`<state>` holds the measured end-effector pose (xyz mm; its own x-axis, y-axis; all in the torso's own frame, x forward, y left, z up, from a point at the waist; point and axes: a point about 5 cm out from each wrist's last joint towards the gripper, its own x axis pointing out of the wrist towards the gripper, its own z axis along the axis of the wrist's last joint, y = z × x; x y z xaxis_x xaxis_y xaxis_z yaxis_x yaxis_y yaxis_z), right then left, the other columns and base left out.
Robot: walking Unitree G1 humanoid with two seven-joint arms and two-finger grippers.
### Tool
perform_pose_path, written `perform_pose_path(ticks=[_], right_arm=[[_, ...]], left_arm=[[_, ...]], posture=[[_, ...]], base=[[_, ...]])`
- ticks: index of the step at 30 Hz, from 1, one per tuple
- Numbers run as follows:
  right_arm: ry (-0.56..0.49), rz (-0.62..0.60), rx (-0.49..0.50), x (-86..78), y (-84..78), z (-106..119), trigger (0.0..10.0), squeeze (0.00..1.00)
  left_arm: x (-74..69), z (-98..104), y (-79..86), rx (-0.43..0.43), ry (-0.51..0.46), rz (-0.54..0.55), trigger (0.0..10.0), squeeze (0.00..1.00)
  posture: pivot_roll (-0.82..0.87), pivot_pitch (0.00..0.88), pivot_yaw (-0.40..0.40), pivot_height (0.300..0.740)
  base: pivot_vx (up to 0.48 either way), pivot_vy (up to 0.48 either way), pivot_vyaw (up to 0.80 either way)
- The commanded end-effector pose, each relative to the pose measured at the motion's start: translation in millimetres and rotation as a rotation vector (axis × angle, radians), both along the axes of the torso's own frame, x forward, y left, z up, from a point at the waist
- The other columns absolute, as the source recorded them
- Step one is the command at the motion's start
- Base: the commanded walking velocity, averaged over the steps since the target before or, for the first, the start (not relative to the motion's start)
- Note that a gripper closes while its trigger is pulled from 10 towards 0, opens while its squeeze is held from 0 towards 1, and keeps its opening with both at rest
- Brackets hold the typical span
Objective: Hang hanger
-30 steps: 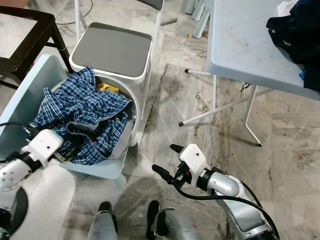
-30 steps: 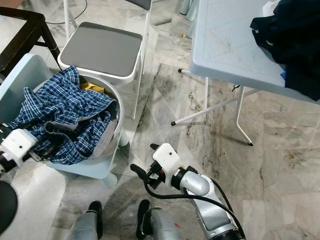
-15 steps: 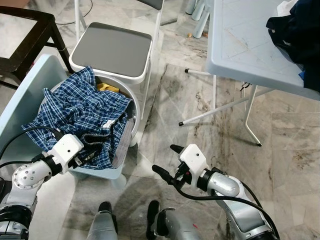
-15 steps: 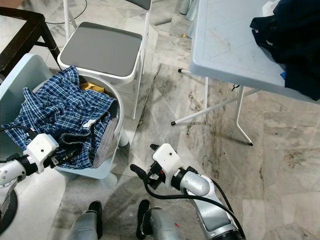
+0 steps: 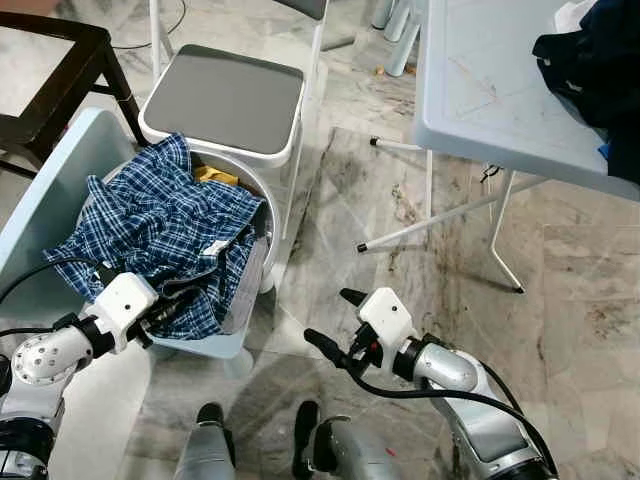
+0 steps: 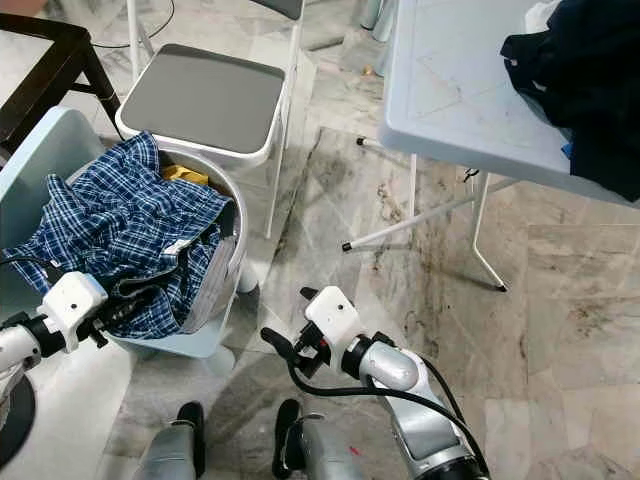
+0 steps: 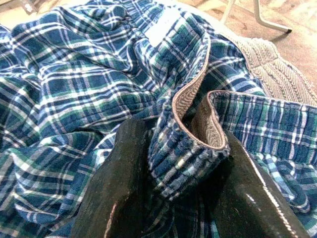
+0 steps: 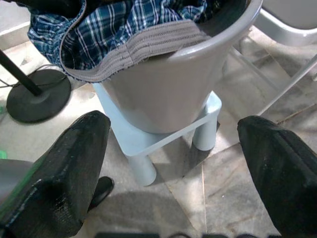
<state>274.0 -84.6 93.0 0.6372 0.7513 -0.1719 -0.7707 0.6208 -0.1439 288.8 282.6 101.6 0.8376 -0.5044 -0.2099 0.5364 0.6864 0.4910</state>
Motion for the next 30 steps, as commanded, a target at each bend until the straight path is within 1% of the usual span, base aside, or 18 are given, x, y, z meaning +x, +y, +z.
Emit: perform_pose_path(ticks=[1, 16, 17, 18, 20, 21, 23, 24, 25, 26, 27, 30], right_arm=[[0.024, -0.01, -0.015, -2.3, -3.1, -7.3, 10.0, 0.0], [0.019, -0.011, -0.012, -1.2, -1.3, -8.0, 10.0, 0.0], [0.018, -0.012, -0.012, -1.1, -1.2, -8.0, 10.0, 0.0], [0.017, -0.016, -0.012, -0.8, -1.6, -8.2, 10.0, 0.0], [0.017, -0.017, -0.011, -0.6, -1.8, -8.3, 10.0, 0.0], [0.012, -0.025, -0.012, 0.1, -2.1, -8.3, 10.0, 0.0], [0.009, -0.031, -0.009, 1.1, -2.1, -7.8, 10.0, 0.0], [0.008, -0.033, -0.008, 1.4, -1.9, -7.8, 10.0, 0.0], [0.006, -0.035, -0.006, 2.3, -1.7, -7.5, 10.0, 0.0], [0.006, -0.035, -0.006, 2.3, -1.7, -7.5, 10.0, 0.0], [0.004, -0.038, -0.005, 2.9, -1.4, -7.8, 10.0, 0.0], [-0.006, -0.053, 0.006, 5.6, -1.9, -5.7, 10.0, 0.0]], left_arm=[[-7.3, -5.7, 2.1, -0.003, 0.025, -0.006, 0.0, 0.0], [-12.4, -0.5, 0.6, -0.048, -0.013, 0.001, 0.0, 0.0], [-12.1, 2.0, 0.2, -0.06, -0.028, 0.007, 0.0, 0.0], [-11.0, 8.6, -2.3, -0.089, -0.063, 0.013, 0.0, 0.0], [-10.5, 11.8, -3.7, -0.101, -0.079, 0.014, 0.0, 0.0], [-9.2, 19.9, -8.2, -0.122, -0.127, 0.015, 0.0, 0.0], [-8.8, 26.4, -13.6, -0.147, -0.172, 0.023, 0.0, 0.0], [-9.4, 28.2, -17.0, -0.162, -0.188, 0.025, 0.0, 0.0], [-11.4, 30.3, -24.4, -0.178, -0.22, 0.028, 0.0, 0.0], [-11.4, 30.3, -24.4, -0.178, -0.22, 0.028, 0.0, 0.0], [-12.6, 31.3, -28.6, -0.185, -0.242, 0.034, 0.0, 0.0], [-8.3, 43.9, -40.0, -0.249, -0.333, 0.091, 0.0, 0.0]], posture=[[0.24, 0.359, -0.181, 0.74], [0.25, 0.362, -0.172, 0.74], [0.25, 0.362, -0.171, 0.74], [0.25, 0.361, -0.171, 0.74], [0.26, 0.361, -0.17, 0.74], [0.26, 0.358, -0.167, 0.74], [0.26, 0.357, -0.166, 0.74], [0.26, 0.355, -0.164, 0.74], [0.27, 0.353, -0.163, 0.74], [0.27, 0.353, -0.163, 0.74], [0.27, 0.349, -0.164, 0.74], [0.27, 0.337, -0.166, 0.74]], base=[[0.0, 0.0, 0.0], [0.0, 0.0, 0.0], [0.0, 0.0, 0.0], [0.0, 0.0, 0.0], [0.0, 0.0, 0.0], [0.0, 0.0, 0.0], [0.0, 0.0, 0.0], [0.0, 0.0, 0.0], [0.0, 0.0, 0.0], [0.0, 0.0, 0.0], [0.0, 0.0, 0.0], [0.0, 0.0, 0.0]])
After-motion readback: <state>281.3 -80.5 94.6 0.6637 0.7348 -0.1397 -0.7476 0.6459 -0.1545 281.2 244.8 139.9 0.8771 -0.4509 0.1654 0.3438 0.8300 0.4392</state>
